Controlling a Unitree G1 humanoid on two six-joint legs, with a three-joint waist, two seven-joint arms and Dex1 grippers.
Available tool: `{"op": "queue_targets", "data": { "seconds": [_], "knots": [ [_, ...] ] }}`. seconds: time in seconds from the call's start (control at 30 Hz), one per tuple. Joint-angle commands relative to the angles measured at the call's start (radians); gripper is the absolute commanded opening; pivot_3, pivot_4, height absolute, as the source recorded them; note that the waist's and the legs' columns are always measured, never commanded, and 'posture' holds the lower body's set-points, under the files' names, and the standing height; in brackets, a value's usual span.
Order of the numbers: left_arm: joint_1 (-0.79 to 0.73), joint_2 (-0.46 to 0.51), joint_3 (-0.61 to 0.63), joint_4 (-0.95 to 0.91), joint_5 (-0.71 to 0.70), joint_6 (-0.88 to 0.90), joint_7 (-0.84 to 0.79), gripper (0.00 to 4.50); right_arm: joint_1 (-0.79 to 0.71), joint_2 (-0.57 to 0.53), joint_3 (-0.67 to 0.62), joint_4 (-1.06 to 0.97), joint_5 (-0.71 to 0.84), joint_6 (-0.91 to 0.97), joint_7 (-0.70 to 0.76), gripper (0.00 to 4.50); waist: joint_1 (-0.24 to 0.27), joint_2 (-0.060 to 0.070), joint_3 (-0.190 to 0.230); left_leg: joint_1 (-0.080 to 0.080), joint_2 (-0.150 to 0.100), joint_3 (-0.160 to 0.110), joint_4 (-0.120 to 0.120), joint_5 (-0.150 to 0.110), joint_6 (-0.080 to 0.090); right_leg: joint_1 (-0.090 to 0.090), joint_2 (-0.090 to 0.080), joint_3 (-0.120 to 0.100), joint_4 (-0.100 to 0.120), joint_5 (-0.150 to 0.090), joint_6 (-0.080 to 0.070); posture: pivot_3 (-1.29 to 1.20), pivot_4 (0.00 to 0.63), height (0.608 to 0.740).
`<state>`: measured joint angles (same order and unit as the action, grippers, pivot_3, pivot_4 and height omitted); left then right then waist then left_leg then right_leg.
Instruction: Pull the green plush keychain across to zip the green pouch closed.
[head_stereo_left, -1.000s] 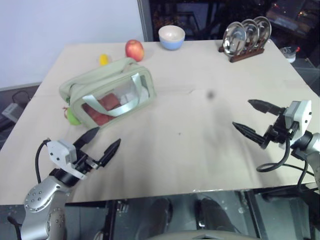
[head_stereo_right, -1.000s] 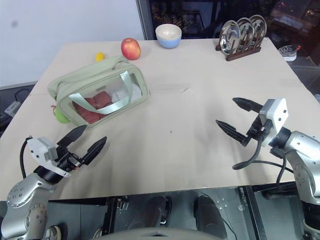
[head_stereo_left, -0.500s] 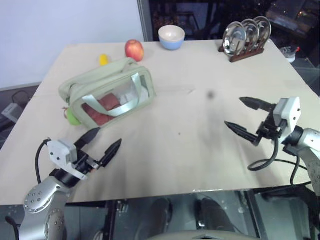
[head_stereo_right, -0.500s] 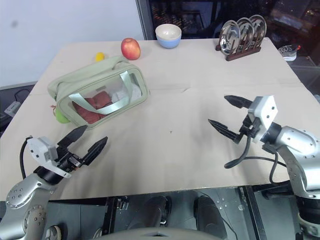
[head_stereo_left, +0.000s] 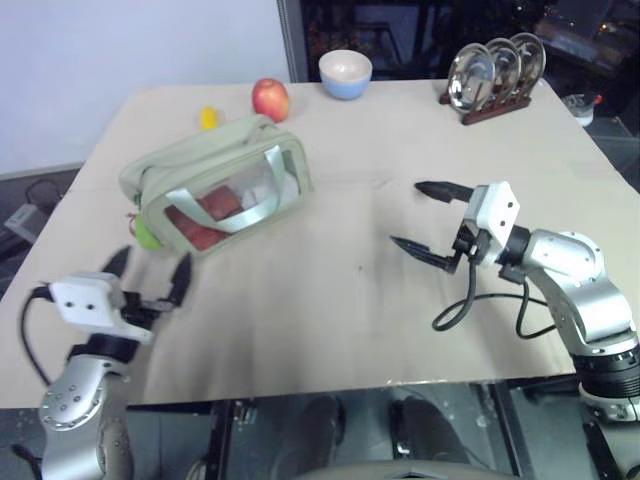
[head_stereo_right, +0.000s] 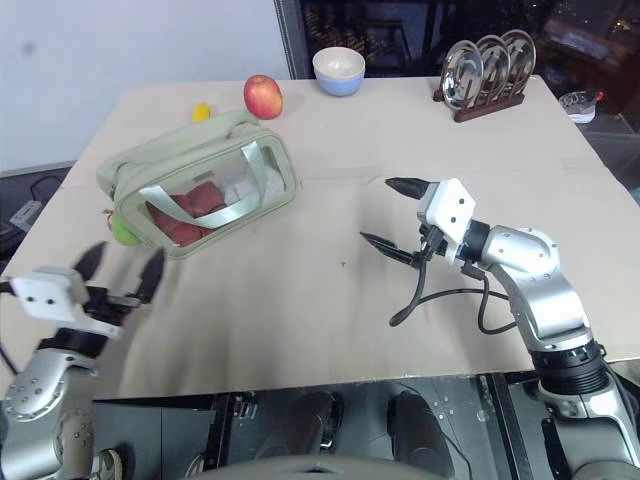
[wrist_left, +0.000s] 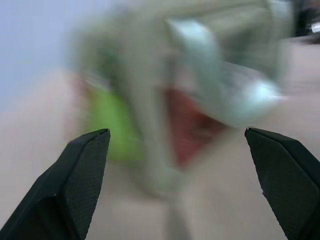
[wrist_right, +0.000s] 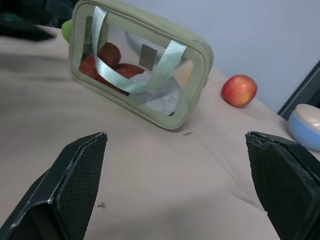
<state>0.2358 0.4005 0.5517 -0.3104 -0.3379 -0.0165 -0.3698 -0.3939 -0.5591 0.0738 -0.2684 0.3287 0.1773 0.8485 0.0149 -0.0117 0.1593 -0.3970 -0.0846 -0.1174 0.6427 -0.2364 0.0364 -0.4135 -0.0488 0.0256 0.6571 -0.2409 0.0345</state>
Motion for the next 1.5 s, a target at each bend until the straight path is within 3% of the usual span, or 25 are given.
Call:
{"op": "queue_targets", "data": {
  "seconds": [0.03,0.27,0.37,0.53,0.77,0.9,1.13,1.3,1.5],
  "knots": [
    [-0.011,0.033,0.028,-0.049,0.091,0.0,0.074,4.48,-0.011,0.011,-0.004,0.011,-0.005,-0.047,0.017,4.5,0.0,0.0,0.0,0.0,0.0,0.0,0.0,0.0,0.0,0.0,0.0,0.0,0.0,0.0,0.0,0.0,0.15,0.74],
    [-0.083,0.068,-0.043,-0.044,0.189,0.052,0.115,4.48,-0.018,0.031,0.001,0.044,-0.013,-0.08,0.036,4.5,-0.001,0.0,0.0,0.0,0.0,0.0,0.0,0.0,0.0,0.0,0.0,0.0,0.001,0.0,0.0,0.0,0.15,0.74],
    [-0.083,0.057,-0.056,-0.031,0.145,0.052,0.076,4.48,-0.041,0.044,0.012,0.031,-0.006,-0.086,0.047,4.5,-0.005,0.0,0.0,0.0,0.0,0.0,0.0,0.0,0.0,0.0,0.0,0.0,0.001,0.0,0.0,0.0,0.15,0.74],
    [-0.051,0.053,-0.066,-0.014,0.048,0.024,-0.035,4.48,-0.244,0.1,0.13,0.122,-0.16,-0.103,0.013,4.5,-0.029,0.001,0.001,0.001,0.0,0.001,0.0,0.0,0.0,-0.001,0.001,0.001,0.003,0.0,0.0,0.0,0.15,0.74],
    [-0.105,0.083,-0.052,0.051,0.051,0.018,-0.037,4.48,-0.642,0.341,0.314,0.547,-0.431,-0.247,-0.116,4.5,-0.032,0.001,0.001,0.002,0.0,0.0,-0.001,0.004,-0.007,-0.003,0.002,0.001,0.005,0.001,-0.002,0.0,0.15,0.74],
    [-0.089,0.081,-0.034,0.02,0.059,0.03,-0.017,4.48,-0.785,0.447,0.372,0.833,-0.55,-0.385,-0.222,4.5,-0.027,-0.001,0.0,0.001,-0.001,0.0,-0.002,0.003,-0.008,-0.005,0.001,0.001,0.004,0.001,-0.002,0.0,0.15,0.74],
    [0.004,0.043,-0.006,-0.043,0.004,-0.009,-0.04,4.48,-0.978,0.547,0.452,1.226,-0.746,-0.541,-0.439,4.5,-0.035,0.0,0.0,0.0,-0.001,0.003,-0.007,0.003,-0.008,-0.009,0.002,0.001,0.004,0.001,-0.002,0.0,0.15,0.74],
    [0.117,0.018,-0.008,-0.117,-0.172,-0.034,-0.19,4.48,-1.057,0.602,0.476,1.374,-0.826,-0.6,-0.552,4.5,-0.055,0.0,0.0,0.0,0.0,0.003,-0.009,0.003,-0.01,-0.01,0.003,0.004,0.005,0.001,-0.002,0.0,0.15,0.74],
    [0.15,0.028,0.012,-0.131,-0.22,-0.015,-0.203,4.48,-1.113,0.652,0.49,1.484,-0.895,-0.609,-0.667,4.5,-0.057,0.002,0.001,0.0,0.0,0.002,-0.009,0.004,-0.01,-0.01,0.004,0.004,0.006,0.001,-0.002,0.0,0.15,0.74]
  ]
}}
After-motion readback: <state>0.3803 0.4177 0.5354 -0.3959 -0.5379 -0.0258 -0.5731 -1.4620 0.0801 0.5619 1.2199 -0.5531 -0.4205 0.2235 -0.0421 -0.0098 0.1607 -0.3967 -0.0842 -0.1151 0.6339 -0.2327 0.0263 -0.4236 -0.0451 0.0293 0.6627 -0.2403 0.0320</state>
